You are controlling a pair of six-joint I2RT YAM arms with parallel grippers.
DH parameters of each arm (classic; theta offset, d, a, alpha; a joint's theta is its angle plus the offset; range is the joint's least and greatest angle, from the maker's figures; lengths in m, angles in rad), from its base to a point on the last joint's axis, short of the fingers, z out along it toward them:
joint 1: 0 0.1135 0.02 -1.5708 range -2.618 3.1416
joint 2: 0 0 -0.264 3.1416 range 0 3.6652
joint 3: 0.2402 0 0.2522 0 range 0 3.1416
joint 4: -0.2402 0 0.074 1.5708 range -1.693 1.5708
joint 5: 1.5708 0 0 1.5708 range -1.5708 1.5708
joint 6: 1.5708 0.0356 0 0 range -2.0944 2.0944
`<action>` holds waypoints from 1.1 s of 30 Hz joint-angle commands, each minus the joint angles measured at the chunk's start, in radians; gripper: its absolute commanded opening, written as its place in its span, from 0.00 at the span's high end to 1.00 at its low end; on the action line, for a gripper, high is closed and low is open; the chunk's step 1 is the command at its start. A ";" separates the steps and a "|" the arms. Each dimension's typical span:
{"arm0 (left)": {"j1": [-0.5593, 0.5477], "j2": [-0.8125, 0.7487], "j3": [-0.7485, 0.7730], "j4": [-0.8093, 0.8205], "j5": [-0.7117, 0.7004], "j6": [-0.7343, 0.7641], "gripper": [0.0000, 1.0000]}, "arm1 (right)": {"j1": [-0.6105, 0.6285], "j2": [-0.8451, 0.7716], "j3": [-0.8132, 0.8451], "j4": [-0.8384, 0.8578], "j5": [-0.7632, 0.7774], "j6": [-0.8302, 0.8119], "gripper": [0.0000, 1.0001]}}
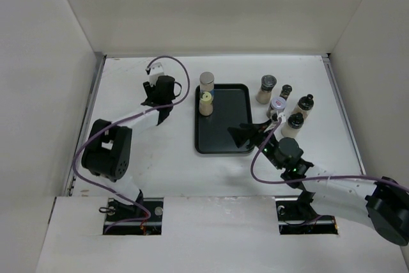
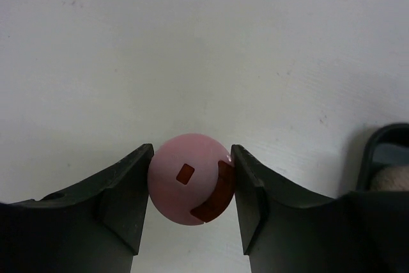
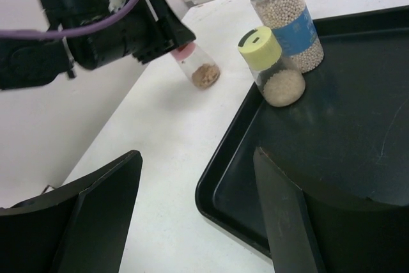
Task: Organize the condiment bottles
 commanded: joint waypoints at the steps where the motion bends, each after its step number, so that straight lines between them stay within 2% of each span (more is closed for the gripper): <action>1: -0.090 -0.187 -0.086 0.049 -0.045 -0.010 0.67 | 0.006 -0.033 0.027 0.020 0.014 -0.006 0.23; 7: -0.262 -0.416 -0.229 -0.008 -0.080 -0.016 0.67 | -0.006 -0.038 0.018 0.019 0.030 0.010 0.24; 11: -0.382 -0.441 -0.229 -0.051 -0.071 -0.049 0.67 | -0.015 -0.035 0.013 0.019 0.050 0.014 0.32; 15: -0.472 -0.369 -0.185 0.001 -0.057 -0.061 0.67 | -0.024 -0.046 0.001 0.025 0.068 0.013 0.39; 18: -0.491 -0.303 -0.152 0.053 -0.042 -0.056 0.66 | -0.037 -0.061 -0.004 0.017 0.071 0.016 0.40; 28: -0.476 -0.071 -0.075 0.174 0.009 -0.046 0.63 | -0.056 -0.101 -0.019 0.005 0.092 0.025 0.32; 33: -0.476 -0.016 -0.075 0.180 -0.009 -0.035 0.50 | -0.066 -0.127 -0.024 -0.007 0.096 0.028 0.23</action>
